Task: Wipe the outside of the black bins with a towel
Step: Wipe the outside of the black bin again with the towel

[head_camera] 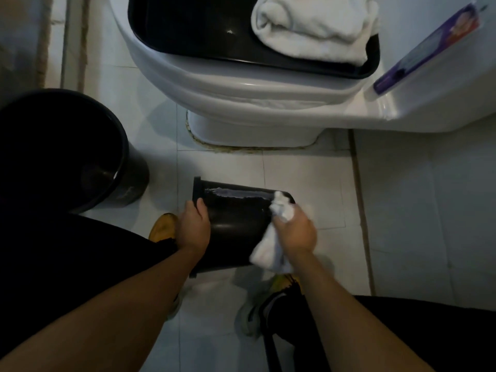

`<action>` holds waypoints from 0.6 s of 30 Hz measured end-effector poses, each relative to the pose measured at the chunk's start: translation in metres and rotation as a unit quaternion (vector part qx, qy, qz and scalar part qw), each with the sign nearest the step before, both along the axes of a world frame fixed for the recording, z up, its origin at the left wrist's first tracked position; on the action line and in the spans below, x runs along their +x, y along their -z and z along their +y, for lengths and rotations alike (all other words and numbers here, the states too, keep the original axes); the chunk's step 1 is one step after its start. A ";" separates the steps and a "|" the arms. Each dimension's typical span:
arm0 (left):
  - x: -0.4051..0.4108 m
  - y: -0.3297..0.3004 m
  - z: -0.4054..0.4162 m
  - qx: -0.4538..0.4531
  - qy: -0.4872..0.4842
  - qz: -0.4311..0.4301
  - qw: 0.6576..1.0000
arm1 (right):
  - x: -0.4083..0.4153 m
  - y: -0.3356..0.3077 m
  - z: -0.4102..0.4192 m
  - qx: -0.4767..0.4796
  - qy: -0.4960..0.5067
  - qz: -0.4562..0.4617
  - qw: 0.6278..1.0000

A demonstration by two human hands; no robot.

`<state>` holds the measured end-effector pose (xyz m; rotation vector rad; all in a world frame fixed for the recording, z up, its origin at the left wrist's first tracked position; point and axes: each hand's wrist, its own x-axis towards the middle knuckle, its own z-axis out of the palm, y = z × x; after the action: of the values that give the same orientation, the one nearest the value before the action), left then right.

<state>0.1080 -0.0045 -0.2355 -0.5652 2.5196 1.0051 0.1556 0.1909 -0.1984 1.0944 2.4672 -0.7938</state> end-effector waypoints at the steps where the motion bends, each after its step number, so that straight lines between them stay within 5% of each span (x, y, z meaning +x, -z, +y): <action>1: 0.000 0.002 -0.001 -0.001 0.002 0.000 1.000 | 0.002 0.003 -0.015 -0.032 -0.024 0.020 0.999; 5: 0.001 0.001 -0.004 0.002 0.017 0.010 1.000 | 0.005 0.002 -0.025 -0.062 -0.083 0.017 0.994; 10: -0.001 -0.002 -0.002 0.006 0.023 0.010 1.000 | -0.010 0.005 0.025 0.015 0.076 -0.023 0.997; 15: -0.002 0.001 -0.003 0.002 0.017 -0.001 1.000 | -0.001 0.001 -0.016 -0.082 -0.067 0.012 0.994; 18: -0.001 -0.001 -0.005 0.009 0.027 0.004 1.000 | 0.004 0.003 0.012 -0.041 -0.097 -0.016 0.994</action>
<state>0.1065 -0.0094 -0.2347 -0.4872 2.5160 1.0115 0.1593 0.2034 -0.2015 0.8165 2.4452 -0.8018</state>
